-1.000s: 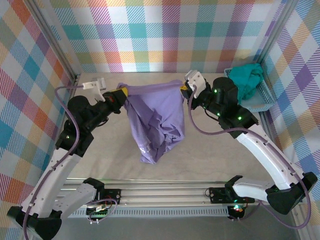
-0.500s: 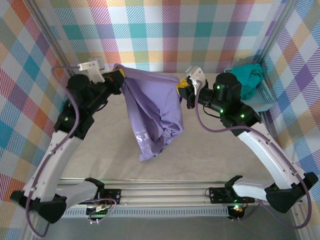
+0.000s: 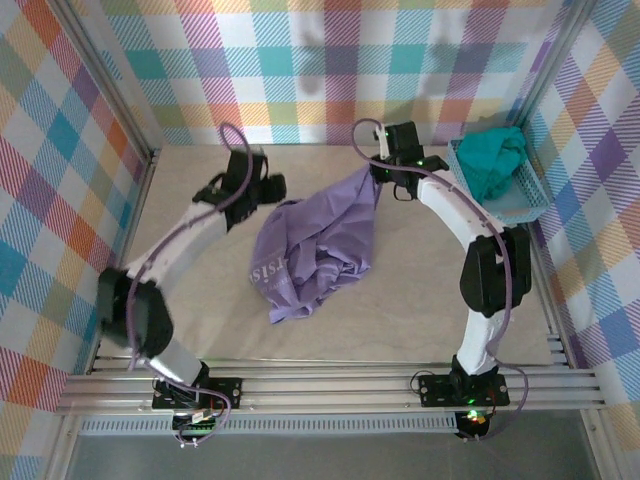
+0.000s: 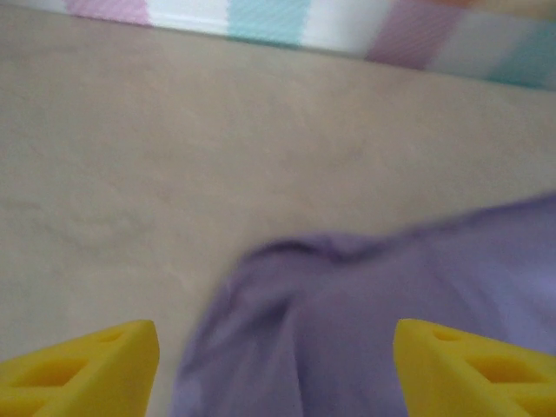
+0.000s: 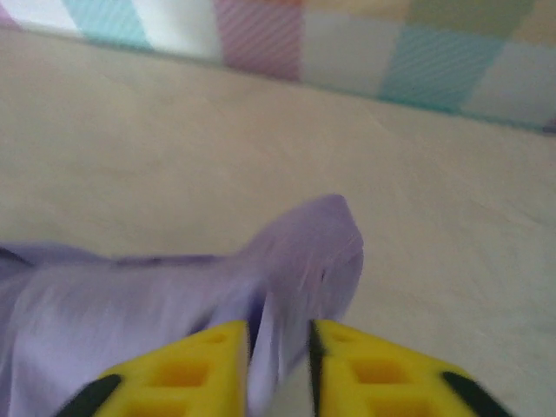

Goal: Fold the inside-out t-shirt

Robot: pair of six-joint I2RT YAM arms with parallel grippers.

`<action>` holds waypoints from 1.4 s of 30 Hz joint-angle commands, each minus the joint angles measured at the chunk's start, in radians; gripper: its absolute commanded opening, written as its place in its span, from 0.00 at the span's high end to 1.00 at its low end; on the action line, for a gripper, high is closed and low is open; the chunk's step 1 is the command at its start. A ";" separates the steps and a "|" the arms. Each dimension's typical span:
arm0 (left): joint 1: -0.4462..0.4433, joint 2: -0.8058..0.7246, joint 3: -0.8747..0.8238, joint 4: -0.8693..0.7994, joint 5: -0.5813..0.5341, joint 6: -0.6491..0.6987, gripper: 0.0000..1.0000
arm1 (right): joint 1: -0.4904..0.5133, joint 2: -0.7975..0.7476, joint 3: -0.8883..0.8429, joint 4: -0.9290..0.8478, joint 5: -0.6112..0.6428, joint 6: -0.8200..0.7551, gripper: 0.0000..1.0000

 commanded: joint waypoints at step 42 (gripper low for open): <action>-0.202 -0.382 -0.567 0.203 -0.262 0.018 1.00 | 0.106 -0.467 -0.689 0.493 -1.080 0.508 1.00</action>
